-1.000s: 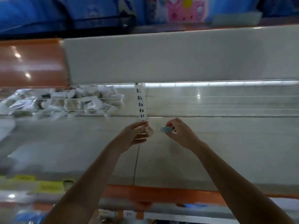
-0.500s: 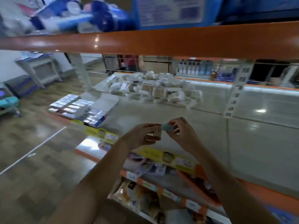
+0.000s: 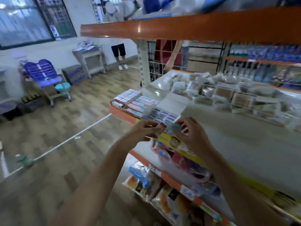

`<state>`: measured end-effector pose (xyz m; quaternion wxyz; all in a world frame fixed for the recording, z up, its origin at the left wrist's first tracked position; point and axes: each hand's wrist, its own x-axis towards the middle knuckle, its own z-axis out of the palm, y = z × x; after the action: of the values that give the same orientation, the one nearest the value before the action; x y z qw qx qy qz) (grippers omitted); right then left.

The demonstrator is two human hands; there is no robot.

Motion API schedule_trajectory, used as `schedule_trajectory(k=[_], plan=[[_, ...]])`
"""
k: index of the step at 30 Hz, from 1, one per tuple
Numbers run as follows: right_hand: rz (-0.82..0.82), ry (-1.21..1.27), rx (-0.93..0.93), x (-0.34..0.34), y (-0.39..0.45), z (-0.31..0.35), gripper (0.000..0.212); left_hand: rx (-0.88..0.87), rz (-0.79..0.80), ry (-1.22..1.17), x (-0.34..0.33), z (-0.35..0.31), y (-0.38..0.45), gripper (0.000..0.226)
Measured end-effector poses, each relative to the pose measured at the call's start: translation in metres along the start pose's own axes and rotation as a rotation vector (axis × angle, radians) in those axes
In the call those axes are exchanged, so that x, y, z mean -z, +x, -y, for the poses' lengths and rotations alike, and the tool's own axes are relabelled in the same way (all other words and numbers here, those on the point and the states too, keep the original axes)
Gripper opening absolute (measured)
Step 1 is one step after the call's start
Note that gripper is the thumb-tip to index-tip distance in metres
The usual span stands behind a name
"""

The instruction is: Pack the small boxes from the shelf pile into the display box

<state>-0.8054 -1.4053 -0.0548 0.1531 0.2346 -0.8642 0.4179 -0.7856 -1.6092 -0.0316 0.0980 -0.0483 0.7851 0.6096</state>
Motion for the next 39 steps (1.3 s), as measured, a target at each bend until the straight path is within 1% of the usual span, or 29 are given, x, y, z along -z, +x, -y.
schedule_trajectory(k=[2, 6, 10, 13, 16, 22, 24, 28, 30, 36, 39], plan=[[0.006, 0.003, 0.014, -0.023, 0.026, 0.006, 0.027, -0.013, -0.055, 0.053, 0.032, 0.005, 0.016, 0.002], [0.029, -0.018, 0.076, -0.062, 0.092, 0.018, 0.028, -0.038, -0.114, 0.174, 0.098, 0.002, 0.055, 0.002], [0.055, -0.083, 0.091, -0.095, 0.153, 0.025, 0.028, -0.040, -0.140, 0.202, 0.158, -0.004, 0.096, 0.001], [0.092, -0.144, 0.078, -0.120, 0.179, 0.026, 0.029, -0.053, -0.141, 0.223, 0.196, -0.002, 0.124, 0.009], [0.148, -0.206, 0.041, -0.144, 0.188, 0.026, 0.028, -0.076, -0.093, 0.261, 0.224, 0.007, 0.149, 0.015], [0.227, -0.356, -0.076, -0.186, 0.199, 0.030, 0.032, -0.174, 0.016, 0.415, 0.267, 0.017, 0.203, 0.012], [0.241, -0.399, -0.142, -0.198, 0.202, 0.035, 0.032, -0.189, 0.088, 0.403, 0.278, 0.021, 0.218, 0.011], [0.192, -0.402, -0.272, -0.221, 0.198, 0.043, 0.027, -0.270, 0.239, 0.437, 0.295, 0.031, 0.241, 0.017], [0.170, -0.411, -0.328, -0.229, 0.195, 0.046, 0.027, -0.303, 0.289, 0.483, 0.300, 0.038, 0.251, 0.019], [0.117, -0.443, -0.443, -0.244, 0.195, 0.058, 0.028, -0.364, 0.364, 0.615, 0.310, 0.050, 0.265, 0.018], [0.095, -0.431, -0.491, -0.247, 0.196, 0.063, 0.027, -0.418, 0.368, 0.676, 0.314, 0.050, 0.268, 0.021]])
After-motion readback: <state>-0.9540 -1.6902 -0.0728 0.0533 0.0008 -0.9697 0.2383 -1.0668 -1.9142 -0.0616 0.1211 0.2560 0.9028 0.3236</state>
